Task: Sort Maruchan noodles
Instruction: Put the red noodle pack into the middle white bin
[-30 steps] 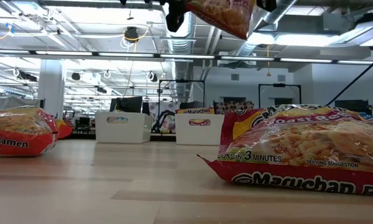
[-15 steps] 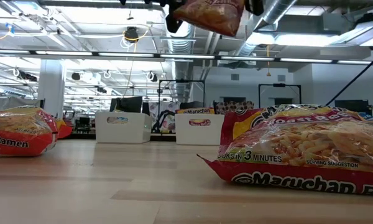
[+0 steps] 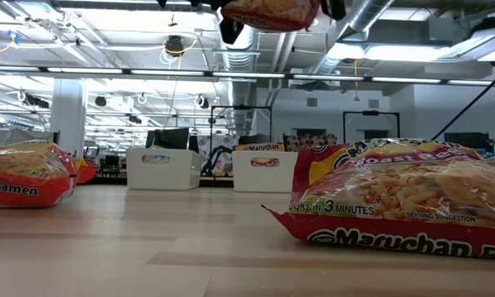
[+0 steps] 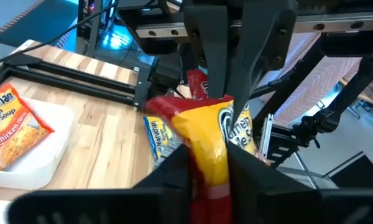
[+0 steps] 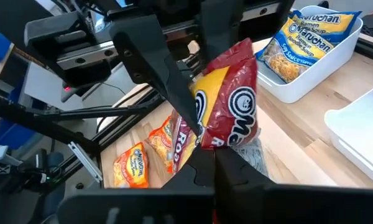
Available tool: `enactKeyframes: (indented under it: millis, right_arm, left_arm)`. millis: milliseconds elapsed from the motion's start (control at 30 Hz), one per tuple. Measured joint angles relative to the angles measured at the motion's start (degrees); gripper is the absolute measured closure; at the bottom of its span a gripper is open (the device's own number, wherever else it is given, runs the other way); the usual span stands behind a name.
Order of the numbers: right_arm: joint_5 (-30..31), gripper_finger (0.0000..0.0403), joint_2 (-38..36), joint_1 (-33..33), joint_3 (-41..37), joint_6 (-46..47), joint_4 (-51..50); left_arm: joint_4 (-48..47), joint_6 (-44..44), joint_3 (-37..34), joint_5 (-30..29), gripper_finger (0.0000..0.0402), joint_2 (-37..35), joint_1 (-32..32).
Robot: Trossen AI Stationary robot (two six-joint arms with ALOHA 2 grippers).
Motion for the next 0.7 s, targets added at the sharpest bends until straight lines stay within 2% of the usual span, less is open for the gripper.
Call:
enactKeyframes:
  millis: [167,400,700]
  right_arm:
    - [-0.2,0.0380,0.0,0.0,0.0,0.6,-0.1]
    - [-0.5,0.0338,0.0,0.0,0.0,-1.8,0.1]
    - [-0.4,0.0247,-1.3,-3.3,0.2,-0.7,1.5]
  left_arm:
    - [0.0,1.2,0.0,0.0,0.0396,0.0,0.0]
    - [-0.1,3.5,0.0,1.4,0.0401,0.0,0.0]
    - [-2.7,7.0,0.0,1.4,0.0401,-0.6,2.4]
